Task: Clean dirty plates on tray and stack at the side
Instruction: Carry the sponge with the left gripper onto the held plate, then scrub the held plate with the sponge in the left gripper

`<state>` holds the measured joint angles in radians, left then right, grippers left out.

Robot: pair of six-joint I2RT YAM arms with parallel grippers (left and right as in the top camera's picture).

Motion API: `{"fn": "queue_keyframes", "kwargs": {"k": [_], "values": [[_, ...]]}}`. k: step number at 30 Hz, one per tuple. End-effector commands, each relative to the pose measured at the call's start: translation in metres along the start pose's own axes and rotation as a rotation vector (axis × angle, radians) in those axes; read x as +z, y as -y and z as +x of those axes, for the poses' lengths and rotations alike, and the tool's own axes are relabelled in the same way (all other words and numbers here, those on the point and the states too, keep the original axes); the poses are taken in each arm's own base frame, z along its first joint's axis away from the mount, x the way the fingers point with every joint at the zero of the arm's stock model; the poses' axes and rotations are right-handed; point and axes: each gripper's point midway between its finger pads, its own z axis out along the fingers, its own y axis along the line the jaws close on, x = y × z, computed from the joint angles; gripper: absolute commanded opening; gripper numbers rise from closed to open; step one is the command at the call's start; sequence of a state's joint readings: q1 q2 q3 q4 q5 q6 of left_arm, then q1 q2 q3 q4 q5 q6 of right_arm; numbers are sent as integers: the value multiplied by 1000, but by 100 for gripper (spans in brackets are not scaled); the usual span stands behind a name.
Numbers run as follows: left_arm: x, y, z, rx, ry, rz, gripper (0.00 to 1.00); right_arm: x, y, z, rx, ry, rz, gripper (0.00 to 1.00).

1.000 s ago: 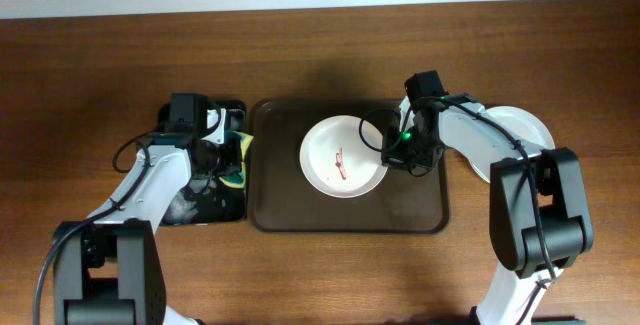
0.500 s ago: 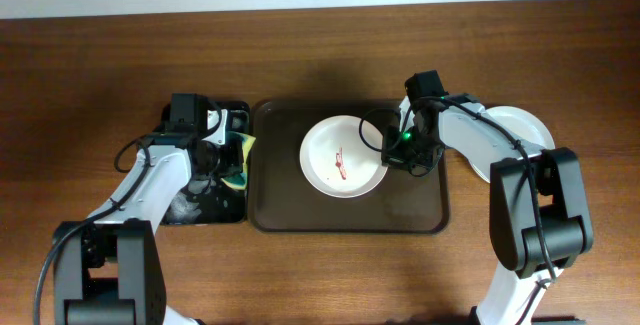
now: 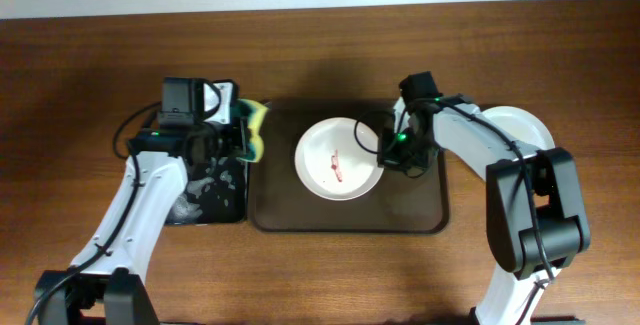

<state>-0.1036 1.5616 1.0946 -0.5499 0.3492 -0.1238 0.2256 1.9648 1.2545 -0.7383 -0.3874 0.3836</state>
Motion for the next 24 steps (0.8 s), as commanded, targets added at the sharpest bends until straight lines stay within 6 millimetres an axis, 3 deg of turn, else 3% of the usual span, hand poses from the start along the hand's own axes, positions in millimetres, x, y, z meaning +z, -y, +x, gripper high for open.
{"fn": "queue_keyframes", "kwargs": {"k": [1, 8, 12, 24], "values": [[9, 48, 13, 7, -58, 146, 0, 12, -16, 11, -57, -30, -17, 4], [53, 97, 47, -165, -199, 184, 0, 13, -20, 13, -67, -31, -18, 4], [74, 104, 61, -287, -256, 169, 0, 13, -20, 13, -67, -32, -18, 4], [117, 122, 93, -357, -388, 253, 0, 13, -20, 13, -66, -32, -18, 4]]}}
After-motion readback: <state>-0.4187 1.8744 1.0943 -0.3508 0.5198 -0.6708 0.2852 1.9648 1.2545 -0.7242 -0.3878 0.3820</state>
